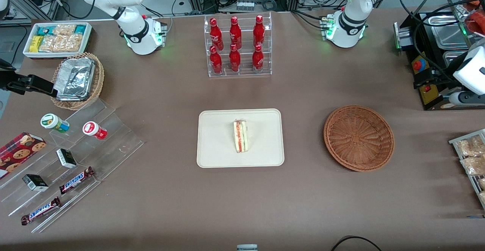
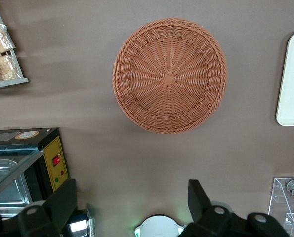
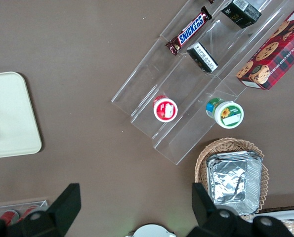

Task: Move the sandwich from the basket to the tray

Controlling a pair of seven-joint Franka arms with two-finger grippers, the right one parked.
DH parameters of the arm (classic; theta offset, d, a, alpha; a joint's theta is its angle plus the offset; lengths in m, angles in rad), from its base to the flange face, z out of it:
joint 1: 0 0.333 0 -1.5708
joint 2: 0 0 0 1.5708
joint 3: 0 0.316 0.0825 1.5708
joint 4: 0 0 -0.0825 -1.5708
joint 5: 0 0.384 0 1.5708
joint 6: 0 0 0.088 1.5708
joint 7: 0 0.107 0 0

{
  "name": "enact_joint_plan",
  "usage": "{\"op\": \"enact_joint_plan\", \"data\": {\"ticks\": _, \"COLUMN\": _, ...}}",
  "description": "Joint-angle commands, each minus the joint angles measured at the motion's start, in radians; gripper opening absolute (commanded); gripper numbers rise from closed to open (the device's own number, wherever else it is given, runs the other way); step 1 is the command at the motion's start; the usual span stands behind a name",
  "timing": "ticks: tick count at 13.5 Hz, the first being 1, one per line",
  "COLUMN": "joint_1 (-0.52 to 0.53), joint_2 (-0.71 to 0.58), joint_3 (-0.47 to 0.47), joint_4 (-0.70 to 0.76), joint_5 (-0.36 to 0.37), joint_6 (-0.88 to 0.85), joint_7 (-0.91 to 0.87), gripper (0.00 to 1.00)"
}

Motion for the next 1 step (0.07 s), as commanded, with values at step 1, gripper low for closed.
{"op": "enact_joint_plan", "data": {"ticks": 1, "joint_1": -0.01, "joint_2": 0.011, "joint_3": 0.012, "joint_4": 0.019, "joint_5": -0.008, "joint_6": 0.005, "joint_7": 0.003, "gripper": 0.99}}
